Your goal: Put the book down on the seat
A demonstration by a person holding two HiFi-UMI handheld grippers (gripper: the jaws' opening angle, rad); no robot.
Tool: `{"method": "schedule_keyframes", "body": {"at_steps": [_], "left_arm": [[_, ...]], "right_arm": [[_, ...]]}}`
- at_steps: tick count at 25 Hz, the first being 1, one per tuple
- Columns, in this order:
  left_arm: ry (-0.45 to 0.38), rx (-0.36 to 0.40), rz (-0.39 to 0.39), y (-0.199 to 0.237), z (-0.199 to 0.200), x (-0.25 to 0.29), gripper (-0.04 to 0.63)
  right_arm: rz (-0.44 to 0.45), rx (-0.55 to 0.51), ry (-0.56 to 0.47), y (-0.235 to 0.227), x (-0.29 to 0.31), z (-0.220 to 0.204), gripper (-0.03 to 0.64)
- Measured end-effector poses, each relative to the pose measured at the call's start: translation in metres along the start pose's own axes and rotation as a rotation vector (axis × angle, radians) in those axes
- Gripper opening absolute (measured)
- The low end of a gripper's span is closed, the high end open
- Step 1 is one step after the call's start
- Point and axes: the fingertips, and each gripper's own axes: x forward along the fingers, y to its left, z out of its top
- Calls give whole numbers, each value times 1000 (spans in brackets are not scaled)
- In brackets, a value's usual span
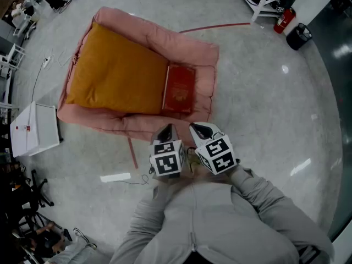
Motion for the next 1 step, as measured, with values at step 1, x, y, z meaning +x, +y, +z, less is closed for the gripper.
{"method": "schedule_keyframes", "body": {"at_steps": [1], "left_arm": [[1, 0, -1, 0, 0, 1, 6]], "right_arm": [[1, -1, 1, 0, 0, 0, 0]]}}
